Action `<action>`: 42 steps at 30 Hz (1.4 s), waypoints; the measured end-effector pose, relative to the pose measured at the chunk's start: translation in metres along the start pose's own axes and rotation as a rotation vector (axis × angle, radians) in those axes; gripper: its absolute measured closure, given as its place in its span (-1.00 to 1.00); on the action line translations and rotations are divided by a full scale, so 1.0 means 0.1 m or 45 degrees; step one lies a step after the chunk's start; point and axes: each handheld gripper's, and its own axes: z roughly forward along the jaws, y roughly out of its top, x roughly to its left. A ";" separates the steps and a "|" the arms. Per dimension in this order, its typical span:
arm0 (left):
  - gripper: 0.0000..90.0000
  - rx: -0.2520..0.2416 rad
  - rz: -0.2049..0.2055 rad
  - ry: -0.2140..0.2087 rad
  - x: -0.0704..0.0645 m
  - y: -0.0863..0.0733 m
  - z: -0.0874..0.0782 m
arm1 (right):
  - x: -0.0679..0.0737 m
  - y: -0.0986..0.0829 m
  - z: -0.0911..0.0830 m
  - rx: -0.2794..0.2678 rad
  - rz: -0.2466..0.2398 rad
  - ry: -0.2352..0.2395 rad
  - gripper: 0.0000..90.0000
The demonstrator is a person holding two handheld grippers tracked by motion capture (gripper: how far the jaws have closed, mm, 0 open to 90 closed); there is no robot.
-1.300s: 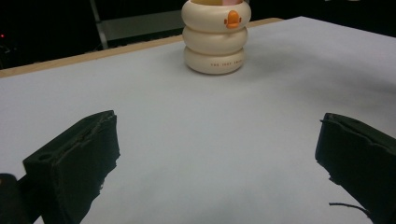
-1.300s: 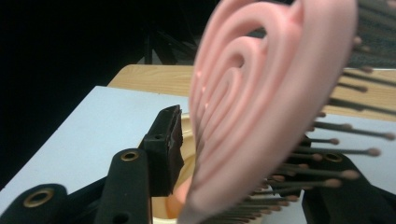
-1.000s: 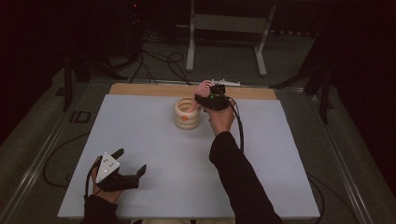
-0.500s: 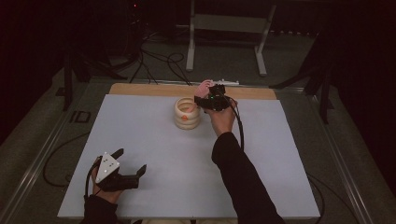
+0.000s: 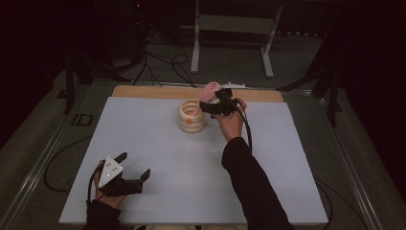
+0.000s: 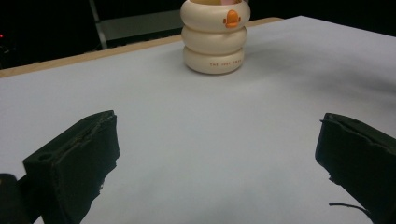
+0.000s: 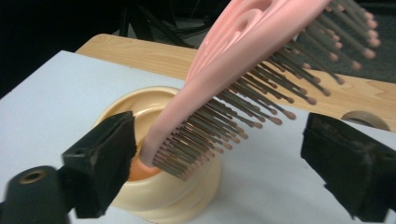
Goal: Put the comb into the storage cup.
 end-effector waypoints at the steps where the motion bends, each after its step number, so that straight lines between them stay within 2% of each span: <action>1: -0.99 0.000 -0.001 0.001 0.00 0.00 0.00 | 0.00 0.00 -0.01 0.001 -0.002 -0.004 -0.79; 6: -0.99 0.002 -0.004 0.000 0.00 0.00 0.00 | 0.00 -0.05 -0.08 -0.006 -0.039 -0.011 -0.80; 12: -0.99 0.004 -0.003 0.003 0.00 0.00 0.01 | -0.04 -0.09 -0.14 -0.014 -0.047 -0.013 -0.80; 21: -0.99 0.007 -0.001 0.006 -0.01 0.00 0.01 | -0.09 -0.15 -0.29 -0.022 -0.083 -0.015 -0.80; 24: -0.99 0.007 -0.003 0.007 -0.01 0.00 0.01 | -0.11 -0.20 -0.38 -0.019 -0.108 -0.034 -0.80; 33: -0.99 0.007 -0.009 0.013 -0.01 0.00 0.02 | -0.19 -0.30 -0.56 -0.040 -0.086 -0.032 -0.80; 36: -0.99 0.009 -0.009 0.016 0.00 0.00 0.01 | -0.27 -0.38 -0.68 -0.055 -0.059 -0.042 -0.80; 42: -0.99 0.010 -0.013 0.020 0.00 -0.01 0.01 | -0.32 -0.46 -0.76 -0.056 -0.047 -0.051 -0.80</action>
